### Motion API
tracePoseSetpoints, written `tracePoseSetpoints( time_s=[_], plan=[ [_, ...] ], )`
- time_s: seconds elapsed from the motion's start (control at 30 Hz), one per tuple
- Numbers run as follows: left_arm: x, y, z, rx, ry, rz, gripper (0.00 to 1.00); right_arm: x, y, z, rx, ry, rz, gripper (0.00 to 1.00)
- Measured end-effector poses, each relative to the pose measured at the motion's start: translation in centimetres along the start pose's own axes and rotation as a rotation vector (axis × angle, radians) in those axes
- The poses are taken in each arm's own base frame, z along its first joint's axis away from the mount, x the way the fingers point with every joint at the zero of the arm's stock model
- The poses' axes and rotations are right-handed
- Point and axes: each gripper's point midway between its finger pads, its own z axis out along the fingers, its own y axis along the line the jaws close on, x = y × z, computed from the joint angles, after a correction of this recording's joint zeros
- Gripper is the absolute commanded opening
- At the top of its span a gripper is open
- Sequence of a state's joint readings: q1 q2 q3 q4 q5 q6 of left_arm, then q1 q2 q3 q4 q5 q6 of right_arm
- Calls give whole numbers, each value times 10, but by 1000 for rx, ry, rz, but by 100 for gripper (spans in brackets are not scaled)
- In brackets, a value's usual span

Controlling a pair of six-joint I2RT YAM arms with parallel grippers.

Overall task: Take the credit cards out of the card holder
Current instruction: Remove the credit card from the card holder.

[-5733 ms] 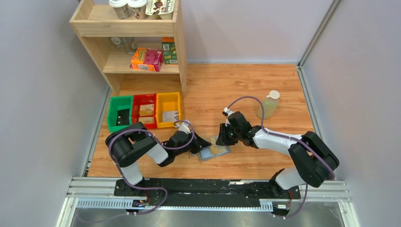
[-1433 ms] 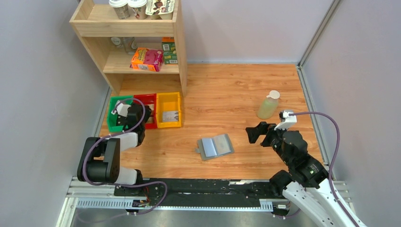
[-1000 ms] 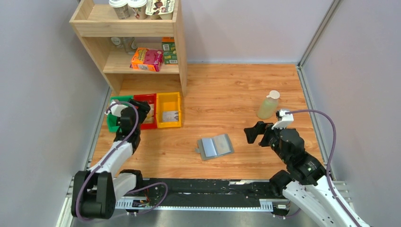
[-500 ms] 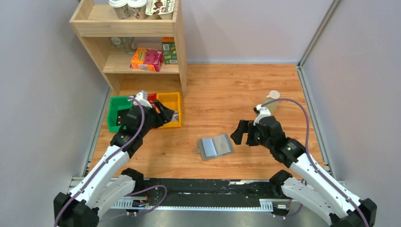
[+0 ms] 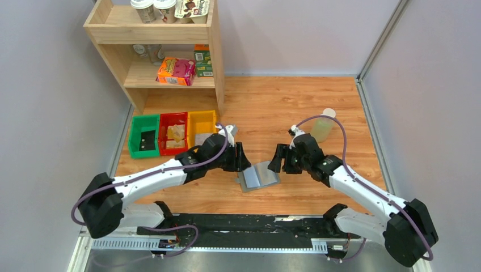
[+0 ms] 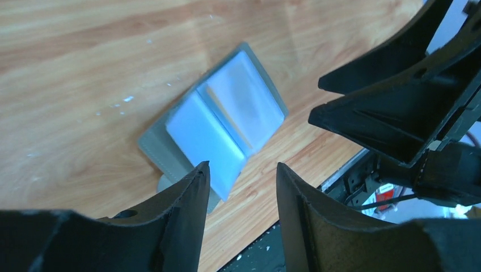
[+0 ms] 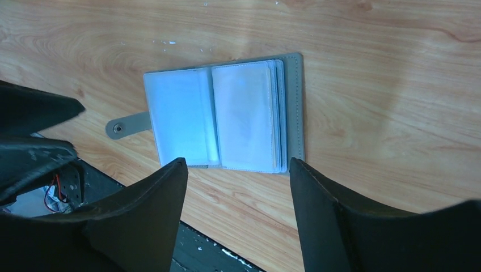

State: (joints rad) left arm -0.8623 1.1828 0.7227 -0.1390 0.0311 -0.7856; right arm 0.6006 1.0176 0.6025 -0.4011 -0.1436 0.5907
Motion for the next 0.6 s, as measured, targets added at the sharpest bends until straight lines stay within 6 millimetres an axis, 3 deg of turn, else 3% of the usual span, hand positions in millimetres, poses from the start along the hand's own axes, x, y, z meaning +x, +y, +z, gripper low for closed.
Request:
tracePoseSetpoints(
  time_s=[0.3,0.4,0.6],
  plan=[
    [46,7,48,-11,144,1,40,13,-4,29,7,86,29,52],
    [57,17,57,-36,168,-16,33,16,-6,36,12,105,33,49],
    [85,40,66,-88,222,-63,30,28,-14,49,25,147,44,45]
  ],
)
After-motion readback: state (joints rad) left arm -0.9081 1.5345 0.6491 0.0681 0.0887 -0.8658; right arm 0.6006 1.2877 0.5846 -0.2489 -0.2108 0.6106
